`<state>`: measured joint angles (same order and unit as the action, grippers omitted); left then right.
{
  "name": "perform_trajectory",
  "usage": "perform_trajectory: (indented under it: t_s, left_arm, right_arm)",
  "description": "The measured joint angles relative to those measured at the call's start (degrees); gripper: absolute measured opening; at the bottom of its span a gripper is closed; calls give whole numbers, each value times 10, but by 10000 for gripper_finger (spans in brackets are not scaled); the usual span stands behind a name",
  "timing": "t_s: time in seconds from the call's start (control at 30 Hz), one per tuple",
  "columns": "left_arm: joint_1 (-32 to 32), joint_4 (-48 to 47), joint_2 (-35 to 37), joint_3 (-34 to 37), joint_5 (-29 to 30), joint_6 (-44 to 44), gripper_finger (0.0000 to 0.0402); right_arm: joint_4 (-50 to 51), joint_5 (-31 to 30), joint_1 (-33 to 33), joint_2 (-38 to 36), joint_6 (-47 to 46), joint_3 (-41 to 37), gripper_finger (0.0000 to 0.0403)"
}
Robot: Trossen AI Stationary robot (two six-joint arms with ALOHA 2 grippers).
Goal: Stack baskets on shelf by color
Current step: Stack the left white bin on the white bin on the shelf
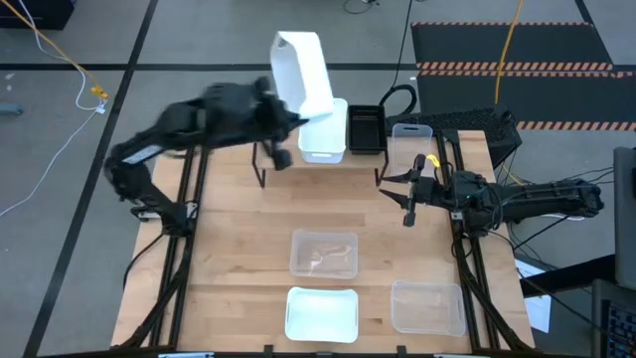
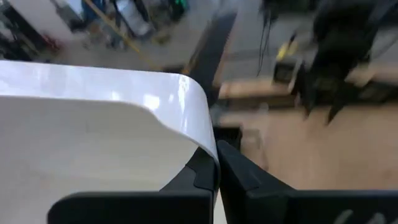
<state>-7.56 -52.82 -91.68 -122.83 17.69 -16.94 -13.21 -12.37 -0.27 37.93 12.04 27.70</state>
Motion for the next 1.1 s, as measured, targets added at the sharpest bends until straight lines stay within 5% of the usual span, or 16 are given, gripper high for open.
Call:
perform_trajectory:
  t_s: [0.27, 0.73, 1.1]
  left_arm:
    - [-73, -19, -103, -3, -117, -29, 4]
    - [-137, -118, -149, -41, -192, 1, 16]
    - [-140, -134, -149, -41, -191, 3, 29]
  right_arm:
    - [41, -76, 0, 0, -22, 0, 132]
    - [63, -88, -1, 1, -27, 0, 132]
    - [57, -88, -1, 1, -33, 0, 132]
